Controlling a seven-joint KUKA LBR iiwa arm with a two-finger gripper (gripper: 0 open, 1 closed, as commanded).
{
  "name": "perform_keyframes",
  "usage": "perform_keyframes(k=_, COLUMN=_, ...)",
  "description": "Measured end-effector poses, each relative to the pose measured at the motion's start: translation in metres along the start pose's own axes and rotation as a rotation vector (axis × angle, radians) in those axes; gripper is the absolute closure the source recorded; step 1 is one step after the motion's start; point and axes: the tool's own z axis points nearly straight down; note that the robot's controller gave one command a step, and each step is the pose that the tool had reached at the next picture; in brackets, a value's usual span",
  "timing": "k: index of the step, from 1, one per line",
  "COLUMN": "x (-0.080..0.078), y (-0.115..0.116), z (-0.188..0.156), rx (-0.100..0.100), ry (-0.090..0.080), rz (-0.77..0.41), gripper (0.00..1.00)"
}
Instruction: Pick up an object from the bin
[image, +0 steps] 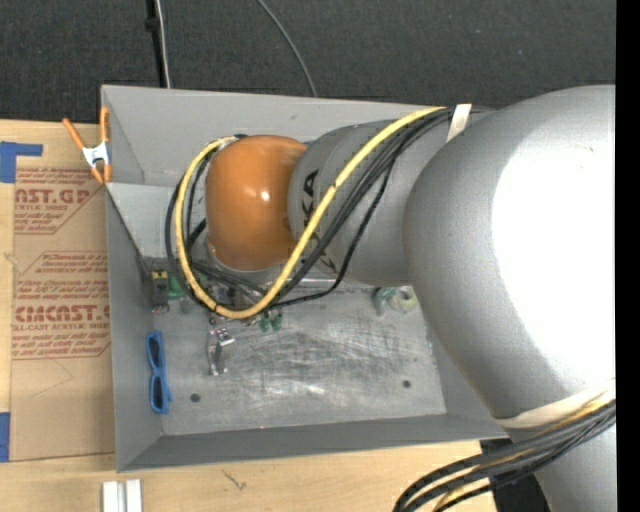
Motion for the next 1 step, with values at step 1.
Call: perform_keyframes(k=1, x=-0.0108, y=0.0234, z=0.0155, rx=0.002, ry=0.0, rz=-0.283, gripper=0.0)
